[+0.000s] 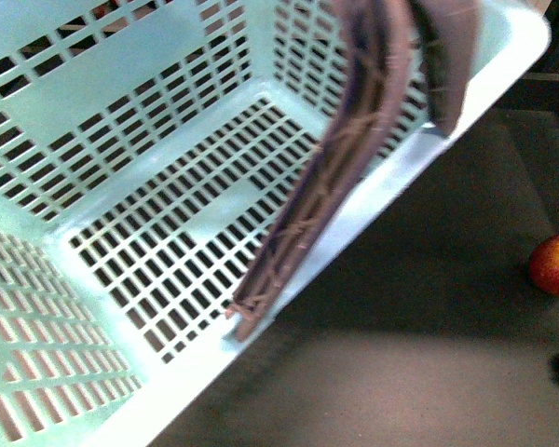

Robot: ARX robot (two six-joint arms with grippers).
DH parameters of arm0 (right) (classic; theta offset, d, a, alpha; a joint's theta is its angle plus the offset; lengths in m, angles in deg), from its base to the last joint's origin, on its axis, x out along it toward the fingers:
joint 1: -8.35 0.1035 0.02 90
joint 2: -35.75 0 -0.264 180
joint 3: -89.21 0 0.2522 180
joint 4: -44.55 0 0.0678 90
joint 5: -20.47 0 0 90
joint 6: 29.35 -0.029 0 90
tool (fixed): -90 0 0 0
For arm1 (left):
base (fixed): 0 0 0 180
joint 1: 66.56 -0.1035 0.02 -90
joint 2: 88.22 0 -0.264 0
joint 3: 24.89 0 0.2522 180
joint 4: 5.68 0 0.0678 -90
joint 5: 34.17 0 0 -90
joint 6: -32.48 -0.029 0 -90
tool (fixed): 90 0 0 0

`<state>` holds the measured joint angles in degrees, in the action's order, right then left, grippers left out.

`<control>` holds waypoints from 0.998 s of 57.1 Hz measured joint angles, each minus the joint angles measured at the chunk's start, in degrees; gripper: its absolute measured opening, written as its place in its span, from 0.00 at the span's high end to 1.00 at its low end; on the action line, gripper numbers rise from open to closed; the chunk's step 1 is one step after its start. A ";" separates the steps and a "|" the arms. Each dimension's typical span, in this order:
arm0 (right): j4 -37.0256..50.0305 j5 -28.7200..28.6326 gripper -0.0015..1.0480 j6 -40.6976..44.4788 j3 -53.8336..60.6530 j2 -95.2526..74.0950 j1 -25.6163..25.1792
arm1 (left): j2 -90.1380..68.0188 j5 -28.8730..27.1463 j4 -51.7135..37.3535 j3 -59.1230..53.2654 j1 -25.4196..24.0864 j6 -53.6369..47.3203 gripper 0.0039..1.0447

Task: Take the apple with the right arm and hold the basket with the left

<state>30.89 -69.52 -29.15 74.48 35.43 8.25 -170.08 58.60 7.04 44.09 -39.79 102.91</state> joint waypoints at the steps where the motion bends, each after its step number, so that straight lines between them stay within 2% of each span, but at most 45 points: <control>1: 0.00 0.00 0.08 0.00 0.00 0.00 0.00 | 0.00 -0.13 0.39 0.52 1.07 -0.15 0.87; 8: 0.00 0.00 0.08 0.00 0.00 0.00 0.00 | 0.00 -0.22 1.31 2.45 6.49 -0.15 0.87; 14: 0.00 0.00 0.08 0.00 0.00 0.00 0.00 | 0.00 -0.26 2.19 2.67 8.46 -0.87 0.87; 47: -0.37 0.46 0.08 -0.15 -0.13 -0.28 0.09 | 0.00 -0.94 2.45 2.69 8.85 -2.40 0.87; 49: -4.09 2.51 0.08 -0.59 -1.40 -1.75 0.63 | 0.00 -0.96 2.45 2.69 8.85 -2.40 0.87; 54: -20.24 7.48 0.08 -1.25 -7.74 -12.35 1.25 | 0.00 -1.09 2.47 2.73 8.83 -2.40 0.87; 57: -23.34 7.89 0.08 -1.27 -7.98 -15.28 0.83 | 0.00 -1.03 2.47 2.75 8.85 -2.60 0.87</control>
<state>7.55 -61.63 -30.41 66.50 20.16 9.09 -170.08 57.57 9.51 46.85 -30.94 100.31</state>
